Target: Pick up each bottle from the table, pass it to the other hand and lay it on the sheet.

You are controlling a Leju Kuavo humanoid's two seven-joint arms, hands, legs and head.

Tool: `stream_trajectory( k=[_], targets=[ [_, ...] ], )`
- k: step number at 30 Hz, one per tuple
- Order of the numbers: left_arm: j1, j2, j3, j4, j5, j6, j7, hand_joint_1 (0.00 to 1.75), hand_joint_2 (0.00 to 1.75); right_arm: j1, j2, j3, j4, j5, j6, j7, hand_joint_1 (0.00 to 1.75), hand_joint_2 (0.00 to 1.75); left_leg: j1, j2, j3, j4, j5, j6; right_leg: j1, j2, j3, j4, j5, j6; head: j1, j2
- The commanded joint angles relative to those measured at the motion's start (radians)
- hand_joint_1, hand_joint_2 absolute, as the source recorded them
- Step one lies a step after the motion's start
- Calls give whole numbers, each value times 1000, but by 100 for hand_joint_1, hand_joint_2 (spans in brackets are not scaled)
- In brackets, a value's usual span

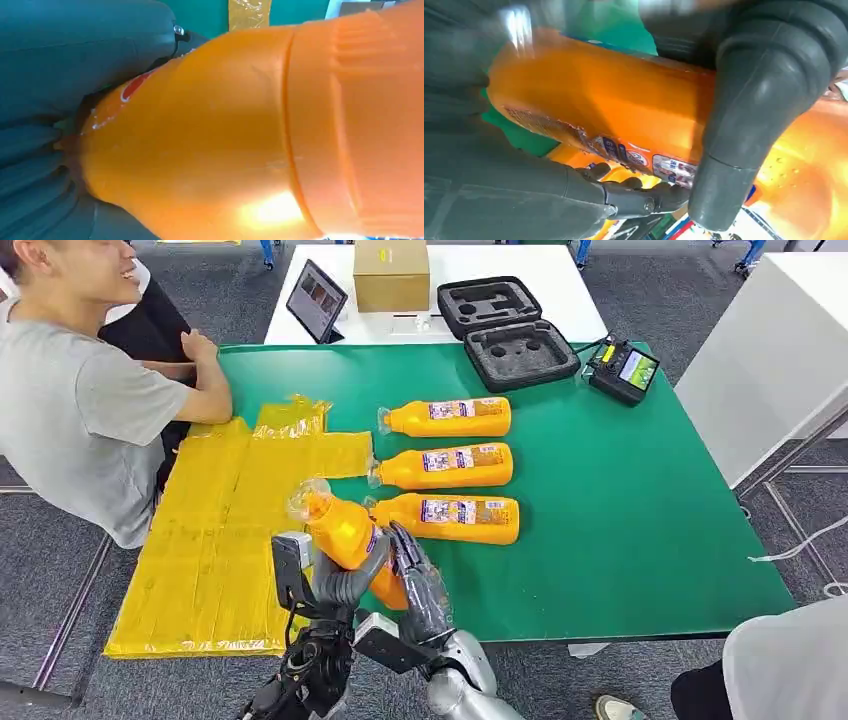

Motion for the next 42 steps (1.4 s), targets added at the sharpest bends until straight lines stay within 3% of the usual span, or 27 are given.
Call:
stream_trajectory(
  k=[1, 9, 11, 17, 20, 23, 28, 32, 33, 36, 39, 42],
  targets=[
    [-19, 23, 6, -8, -16, -7, -2, 175, 175, -29, -14, 33, 67, -47, 27, -6, 0, 175, 0, -1, 2, -1, -1, -1, 0, 0, 2, 0, -1, 0, 0, 0],
    [-9, 58, 23, -59, -93, 42, -62, 175, 175, 0, -30, 24, 43, -84, 15, -23, 0, 175, 0, -2, 3, -1, -1, -1, 0, 0, 3, -1, -1, -1, 0, 0],
    [-17, 82, 52, -108, -238, 178, -101, 175, 175, 13, -35, 17, 18, -94, 21, -24, 0, 175, 0, -2, 3, -1, -1, -1, 0, 0, 3, -1, -1, -1, 0, 0],
    [-17, 104, 95, -141, -439, 284, -101, 175, 175, 29, -43, 9, -19, -100, 33, -21, 0, 175, 0, -1, 2, -1, -1, -1, 0, 1, 2, -1, -1, -1, 0, 0],
    [0, 40, 308, -173, -864, 294, -101, 175, 175, 31, -45, -1, -29, -115, 43, -27, 0, 175, 0, 0, 1, 0, -1, -1, 0, 1, 0, 0, 0, 0, 0, 0],
    [-4, 8, 434, -178, -1077, 294, -101, 175, 175, 40, -46, -9, -38, -123, 42, -30, 0, 175, 0, 0, 1, 0, 0, -1, 0, 1, 0, 0, 0, 0, 0, 0],
    [4, -10, 487, -194, -1176, 294, -101, 175, 175, 50, -45, -11, -40, -124, 39, -33, 0, 175, 0, 0, 1, 0, 0, -1, 0, 1, 1, 0, -1, 0, 0, 0],
    [-7, -84, 686, -230, -1606, 294, -101, 175, 175, 55, -42, -12, -31, -125, 38, -33, 0, 175, 1, 0, 1, 0, -1, -1, 1, 1, 1, 0, -1, 0, 0, 0],
    [-29, -84, 746, -257, -1786, 294, -68, 175, 175, 54, -41, -14, -28, -130, 38, -34, 0, 175, 1, -1, 2, 0, -1, -1, 0, 0, 1, 0, -1, 0, 0, 0],
    [-49, -74, 709, -232, -1970, 294, 67, 175, 175, 57, -44, -17, -39, -142, 48, -29, 0, 175, 0, 0, 1, 0, -1, -1, 0, 1, 1, 1, -1, 0, 0, 0],
    [-74, 84, 456, -99, -2078, 294, 438, 175, 175, 63, -48, -23, -53, -147, 65, -19, 0, 175, 0, -4, 1, 0, 0, -1, 0, -3, 1, 0, -2, -1, 0, 0],
    [-116, 139, 323, 15, -2078, 294, 610, 175, 175, 68, -48, -33, -57, -142, 66, -18, 0, 175, 0, -6, 2, -2, 1, -2, 0, -5, 2, -1, -1, -1, 0, 0]
  ],
)
